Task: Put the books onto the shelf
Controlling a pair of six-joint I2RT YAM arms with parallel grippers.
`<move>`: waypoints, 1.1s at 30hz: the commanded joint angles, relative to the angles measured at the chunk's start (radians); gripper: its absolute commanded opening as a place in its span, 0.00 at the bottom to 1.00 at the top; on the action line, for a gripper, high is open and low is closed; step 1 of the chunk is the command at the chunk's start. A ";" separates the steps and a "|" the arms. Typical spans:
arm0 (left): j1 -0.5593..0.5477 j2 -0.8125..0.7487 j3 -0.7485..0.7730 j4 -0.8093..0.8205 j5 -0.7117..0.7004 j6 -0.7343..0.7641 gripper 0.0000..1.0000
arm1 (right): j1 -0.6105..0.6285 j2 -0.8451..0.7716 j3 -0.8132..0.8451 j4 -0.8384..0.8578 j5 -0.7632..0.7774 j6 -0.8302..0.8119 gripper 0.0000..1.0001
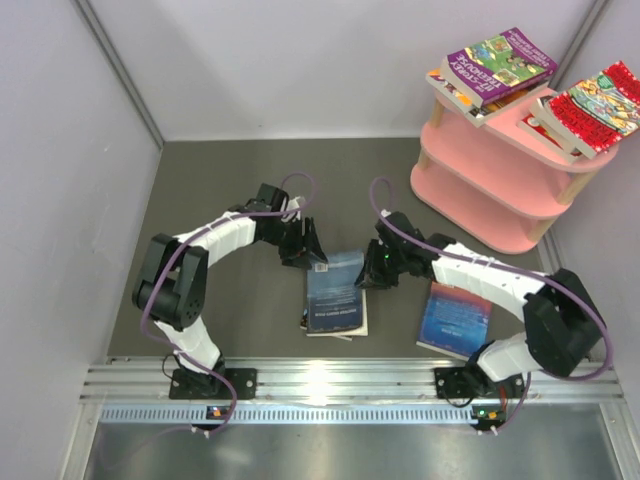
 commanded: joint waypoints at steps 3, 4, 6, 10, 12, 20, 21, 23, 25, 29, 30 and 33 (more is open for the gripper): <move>0.000 -0.059 0.005 -0.021 0.007 0.032 0.64 | -0.003 0.090 0.060 -0.073 0.038 -0.036 0.81; 0.000 -0.059 -0.004 -0.016 0.009 0.028 0.64 | -0.007 0.087 0.045 -0.078 0.044 -0.034 0.99; -0.003 -0.057 -0.016 0.004 0.012 0.016 0.64 | -0.023 0.087 0.029 -0.075 0.053 -0.039 1.00; -0.014 -0.042 -0.033 0.021 0.012 0.006 0.62 | -0.029 0.130 0.002 -0.043 0.035 -0.051 1.00; -0.023 -0.034 -0.035 0.033 0.012 -0.001 0.60 | -0.029 0.147 -0.012 0.015 -0.008 -0.047 1.00; -0.092 0.039 0.076 0.048 0.022 -0.057 0.56 | -0.027 0.181 -0.112 0.198 -0.129 0.026 0.99; -0.094 0.044 0.085 0.053 0.025 -0.070 0.56 | -0.027 0.173 -0.131 0.218 -0.138 0.036 0.98; -0.102 0.059 0.090 0.070 0.033 -0.084 0.56 | -0.029 0.167 -0.145 0.262 -0.154 0.042 0.97; -0.108 0.071 0.093 0.073 0.041 -0.089 0.56 | -0.027 0.161 -0.161 0.302 -0.166 0.049 0.94; -0.112 0.096 0.083 0.116 0.070 -0.124 0.55 | -0.028 0.150 -0.198 0.383 -0.204 0.067 0.76; -0.114 0.101 0.083 0.122 0.073 -0.127 0.55 | -0.029 0.142 -0.204 0.394 -0.208 0.075 0.66; -0.118 0.105 0.085 0.131 0.071 -0.133 0.55 | -0.027 0.127 -0.224 0.404 -0.209 0.081 0.18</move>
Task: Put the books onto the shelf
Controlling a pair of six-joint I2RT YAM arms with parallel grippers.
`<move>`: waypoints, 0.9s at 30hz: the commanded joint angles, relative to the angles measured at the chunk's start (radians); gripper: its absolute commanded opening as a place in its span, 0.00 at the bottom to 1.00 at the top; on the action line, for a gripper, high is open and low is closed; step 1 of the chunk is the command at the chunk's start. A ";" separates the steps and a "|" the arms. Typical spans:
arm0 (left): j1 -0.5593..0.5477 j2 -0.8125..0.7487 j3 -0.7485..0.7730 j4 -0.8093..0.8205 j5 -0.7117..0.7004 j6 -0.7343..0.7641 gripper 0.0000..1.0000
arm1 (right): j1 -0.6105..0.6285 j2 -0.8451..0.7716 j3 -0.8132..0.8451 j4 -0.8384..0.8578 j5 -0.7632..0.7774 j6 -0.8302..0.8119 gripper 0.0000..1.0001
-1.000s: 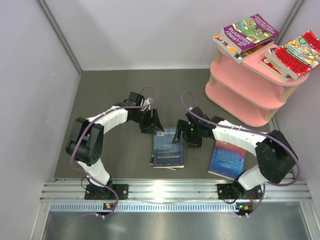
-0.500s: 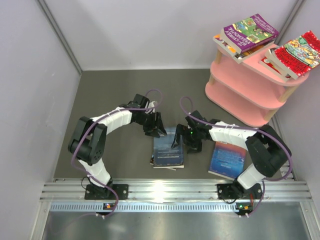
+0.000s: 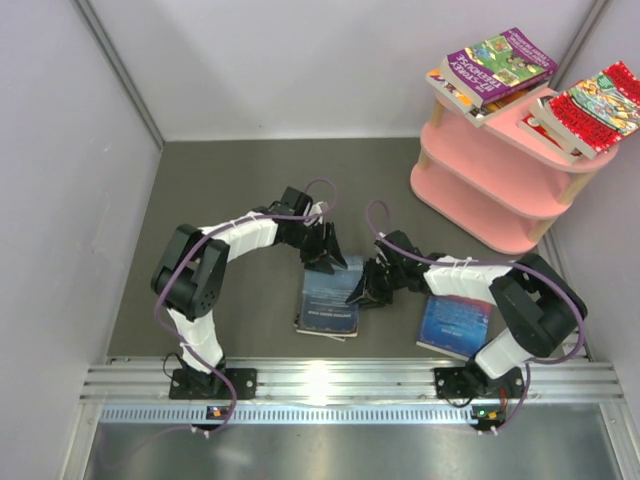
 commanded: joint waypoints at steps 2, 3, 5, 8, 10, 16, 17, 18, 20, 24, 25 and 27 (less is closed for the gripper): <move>-0.008 0.004 0.025 0.057 0.023 -0.022 0.55 | 0.003 -0.038 -0.020 0.064 0.014 0.008 0.06; -0.008 0.004 0.025 0.057 0.023 -0.020 0.55 | 0.003 -0.044 -0.020 0.065 0.012 0.006 0.01; -0.008 0.004 0.022 0.057 0.022 -0.020 0.54 | 0.001 -0.047 -0.022 0.065 0.008 0.003 0.00; -0.005 0.000 0.031 0.036 0.001 -0.004 0.54 | 0.003 -0.073 -0.017 0.070 -0.002 -0.010 0.00; 0.007 -0.013 0.063 -0.021 -0.021 0.019 0.55 | 0.003 -0.113 0.011 0.020 0.000 -0.029 0.00; 0.120 -0.085 0.106 -0.092 -0.052 0.052 0.55 | 0.003 -0.219 0.168 -0.218 0.034 -0.128 0.00; 0.137 -0.092 0.114 -0.099 -0.050 0.058 0.55 | 0.003 -0.228 0.194 -0.257 0.037 -0.154 0.00; 0.168 -0.106 0.118 -0.103 -0.050 0.062 0.55 | 0.003 -0.243 0.246 -0.287 0.037 -0.168 0.00; 0.194 -0.119 0.132 -0.127 -0.058 0.078 0.55 | 0.003 -0.254 0.296 -0.371 0.047 -0.190 0.00; 0.234 -0.141 0.135 -0.149 -0.085 0.099 0.55 | -0.003 -0.294 0.421 -0.442 0.084 -0.214 0.00; 0.239 -0.143 0.132 -0.149 -0.090 0.096 0.55 | -0.009 -0.293 0.446 -0.452 0.083 -0.216 0.00; 0.248 -0.152 0.123 -0.146 -0.096 0.093 0.55 | -0.034 -0.285 0.533 -0.476 0.084 -0.221 0.00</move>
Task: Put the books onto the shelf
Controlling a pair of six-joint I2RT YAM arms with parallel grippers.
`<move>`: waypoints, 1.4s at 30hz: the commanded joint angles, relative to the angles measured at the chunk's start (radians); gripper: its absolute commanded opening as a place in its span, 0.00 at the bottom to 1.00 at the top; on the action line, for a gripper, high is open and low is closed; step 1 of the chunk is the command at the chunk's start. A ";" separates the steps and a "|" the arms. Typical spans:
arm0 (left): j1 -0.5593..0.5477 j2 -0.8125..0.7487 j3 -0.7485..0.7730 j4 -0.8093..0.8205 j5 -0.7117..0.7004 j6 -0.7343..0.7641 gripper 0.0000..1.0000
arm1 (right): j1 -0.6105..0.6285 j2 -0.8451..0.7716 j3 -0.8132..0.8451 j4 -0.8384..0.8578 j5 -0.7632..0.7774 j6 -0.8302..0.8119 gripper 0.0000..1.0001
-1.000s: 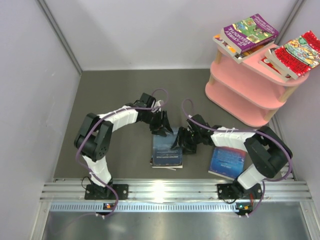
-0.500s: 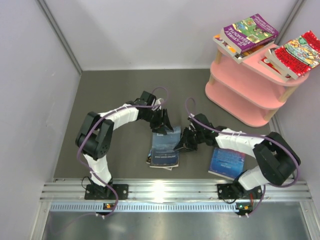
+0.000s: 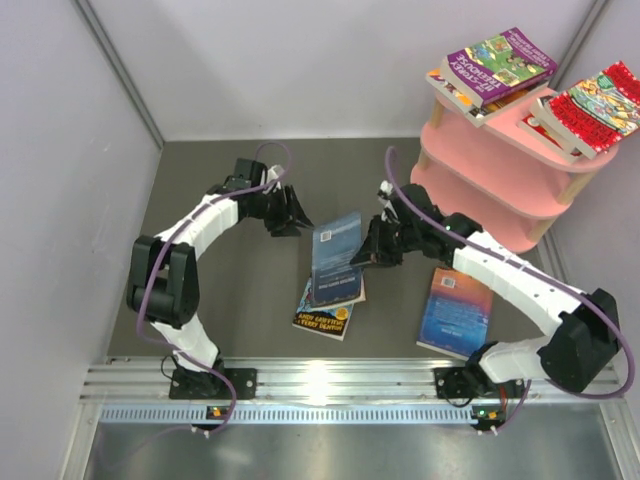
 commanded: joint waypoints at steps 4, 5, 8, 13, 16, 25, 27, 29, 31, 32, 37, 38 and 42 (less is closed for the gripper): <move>0.010 -0.059 -0.005 -0.022 -0.025 0.017 0.55 | -0.097 -0.006 0.345 -0.037 -0.023 -0.064 0.00; 0.010 -0.065 -0.011 -0.020 -0.029 0.016 0.55 | -0.138 0.025 0.438 -0.043 -0.027 -0.081 0.00; 0.010 -0.072 -0.022 -0.017 -0.029 0.009 0.55 | -0.230 0.101 0.649 -0.055 -0.064 -0.099 0.00; 0.010 -0.082 -0.033 -0.020 -0.034 0.003 0.55 | -0.367 0.243 0.986 -0.062 -0.122 -0.099 0.00; 0.010 -0.088 -0.033 -0.028 -0.037 0.005 0.54 | -0.456 0.321 1.156 -0.034 -0.125 -0.059 0.00; 0.010 -0.108 -0.031 -0.051 -0.051 0.008 0.54 | -0.749 0.406 1.301 0.141 -0.060 0.163 0.00; 0.010 -0.111 -0.033 -0.051 -0.054 0.005 0.54 | -0.780 0.421 1.316 0.139 -0.058 0.175 0.00; 0.010 -0.114 -0.035 -0.048 -0.055 0.002 0.54 | -0.818 0.433 1.316 0.133 -0.061 0.191 0.00; 0.010 -0.119 -0.036 -0.048 -0.055 -0.001 0.54 | -0.854 0.444 1.316 0.127 -0.069 0.201 0.00; 0.010 -0.121 -0.036 -0.048 -0.058 -0.001 0.54 | -0.863 0.449 1.318 0.127 -0.075 0.206 0.00; 0.010 -0.124 -0.036 -0.046 -0.072 -0.003 0.54 | -0.894 0.458 1.309 0.106 -0.113 0.221 0.00; 0.010 -0.124 -0.036 -0.043 -0.072 -0.006 0.54 | -0.894 0.455 1.304 0.103 -0.116 0.221 0.00; 0.010 -0.121 -0.044 -0.026 -0.072 -0.021 0.54 | -0.898 0.432 1.258 0.093 -0.115 0.217 0.00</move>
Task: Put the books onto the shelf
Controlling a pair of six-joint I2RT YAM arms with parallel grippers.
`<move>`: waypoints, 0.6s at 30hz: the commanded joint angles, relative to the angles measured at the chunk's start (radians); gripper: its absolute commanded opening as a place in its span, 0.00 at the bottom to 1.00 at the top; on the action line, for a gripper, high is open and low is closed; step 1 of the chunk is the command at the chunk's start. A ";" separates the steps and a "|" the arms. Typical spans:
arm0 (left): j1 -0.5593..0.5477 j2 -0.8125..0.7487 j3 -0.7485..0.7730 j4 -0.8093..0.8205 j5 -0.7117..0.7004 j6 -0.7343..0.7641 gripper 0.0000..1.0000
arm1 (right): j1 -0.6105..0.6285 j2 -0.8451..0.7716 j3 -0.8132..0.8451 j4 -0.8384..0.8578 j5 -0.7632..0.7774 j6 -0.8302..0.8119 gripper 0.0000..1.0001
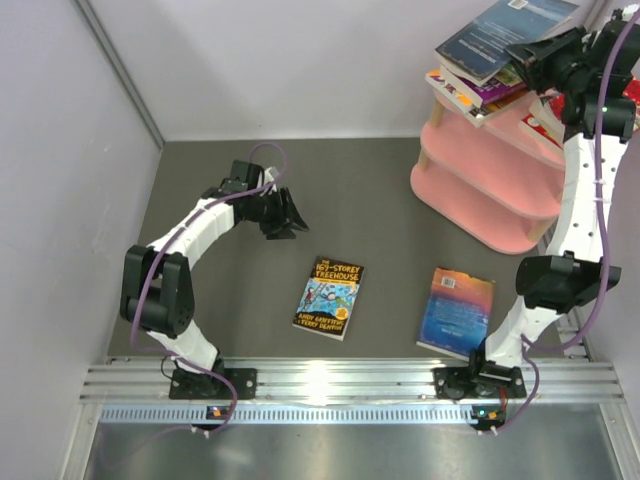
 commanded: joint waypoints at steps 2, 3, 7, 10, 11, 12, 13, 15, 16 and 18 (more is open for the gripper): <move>0.006 -0.045 -0.014 0.026 -0.005 -0.016 0.54 | -0.022 -0.063 -0.009 0.116 -0.035 0.015 0.00; 0.006 -0.046 -0.017 0.028 -0.005 -0.017 0.54 | -0.026 -0.063 -0.016 0.116 -0.048 0.016 0.00; 0.006 -0.045 -0.024 0.028 -0.007 -0.014 0.54 | -0.052 -0.063 -0.031 0.112 -0.062 0.031 0.07; 0.006 -0.045 -0.030 0.032 -0.003 -0.017 0.54 | -0.062 -0.063 -0.029 0.113 -0.055 0.036 0.22; 0.006 -0.045 -0.030 0.034 -0.003 -0.019 0.54 | -0.063 -0.060 -0.026 0.116 -0.059 0.039 0.29; 0.006 -0.045 -0.031 0.035 -0.003 -0.020 0.54 | -0.065 -0.055 -0.025 0.118 -0.065 0.042 0.32; 0.006 -0.046 -0.033 0.035 -0.005 -0.020 0.54 | -0.068 -0.052 -0.023 0.122 -0.070 0.051 0.36; 0.006 -0.045 -0.033 0.035 -0.005 -0.019 0.54 | -0.068 -0.052 -0.023 0.125 -0.076 0.054 0.44; 0.006 -0.046 -0.033 0.035 -0.005 -0.019 0.54 | -0.069 -0.055 -0.023 0.128 -0.076 0.054 0.46; 0.006 -0.046 -0.034 0.035 -0.007 -0.019 0.54 | -0.069 -0.057 -0.025 0.129 -0.084 0.053 0.55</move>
